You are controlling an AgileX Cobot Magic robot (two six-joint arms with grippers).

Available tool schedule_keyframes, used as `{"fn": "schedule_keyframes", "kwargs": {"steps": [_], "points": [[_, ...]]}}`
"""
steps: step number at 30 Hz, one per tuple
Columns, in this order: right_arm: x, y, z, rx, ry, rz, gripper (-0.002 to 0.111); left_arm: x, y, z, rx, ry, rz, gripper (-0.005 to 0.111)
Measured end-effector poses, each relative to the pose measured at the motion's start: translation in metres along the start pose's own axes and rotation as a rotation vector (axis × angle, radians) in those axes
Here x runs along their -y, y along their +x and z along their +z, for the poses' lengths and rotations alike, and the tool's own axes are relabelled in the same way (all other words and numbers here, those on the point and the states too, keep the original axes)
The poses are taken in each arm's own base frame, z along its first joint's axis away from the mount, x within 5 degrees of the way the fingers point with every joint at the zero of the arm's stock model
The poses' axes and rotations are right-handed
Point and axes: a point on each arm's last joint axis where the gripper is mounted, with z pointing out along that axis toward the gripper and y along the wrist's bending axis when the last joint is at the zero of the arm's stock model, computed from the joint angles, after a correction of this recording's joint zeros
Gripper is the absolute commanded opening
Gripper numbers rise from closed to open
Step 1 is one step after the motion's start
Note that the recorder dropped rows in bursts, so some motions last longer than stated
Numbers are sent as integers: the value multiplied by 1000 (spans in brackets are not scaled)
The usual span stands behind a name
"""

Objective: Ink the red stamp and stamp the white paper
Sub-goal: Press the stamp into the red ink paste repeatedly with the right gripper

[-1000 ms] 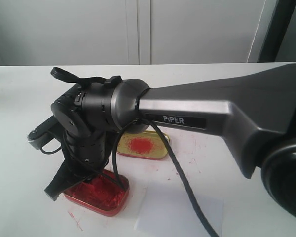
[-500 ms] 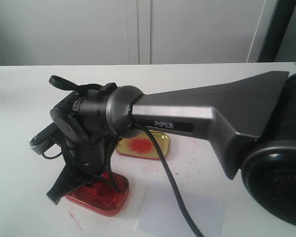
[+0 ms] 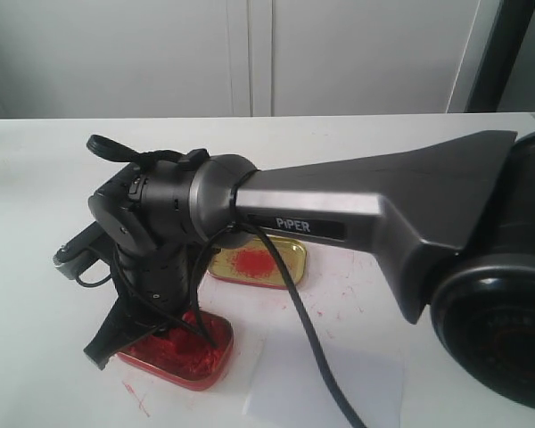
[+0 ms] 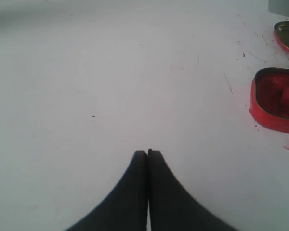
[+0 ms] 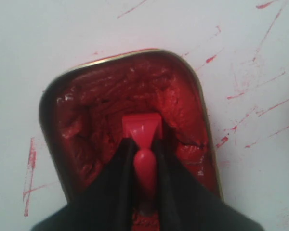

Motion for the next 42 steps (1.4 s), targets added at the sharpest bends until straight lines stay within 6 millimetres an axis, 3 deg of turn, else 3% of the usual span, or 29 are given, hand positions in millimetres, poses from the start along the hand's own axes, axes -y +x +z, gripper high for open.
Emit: {"fn": "schedule_keyframes", "kwargs": {"steps": [8, 28, 42], "points": [[0, -1, -2, 4, 0, 2, 0, 0, 0, 0, 0, 0, 0, 0], [3, 0, -40, 101, -5, 23, 0, 0, 0, 0, 0, 0, 0, 0], [8, -3, -40, 132, -35, 81, 0, 0, 0, 0, 0, 0, 0, 0]]}}
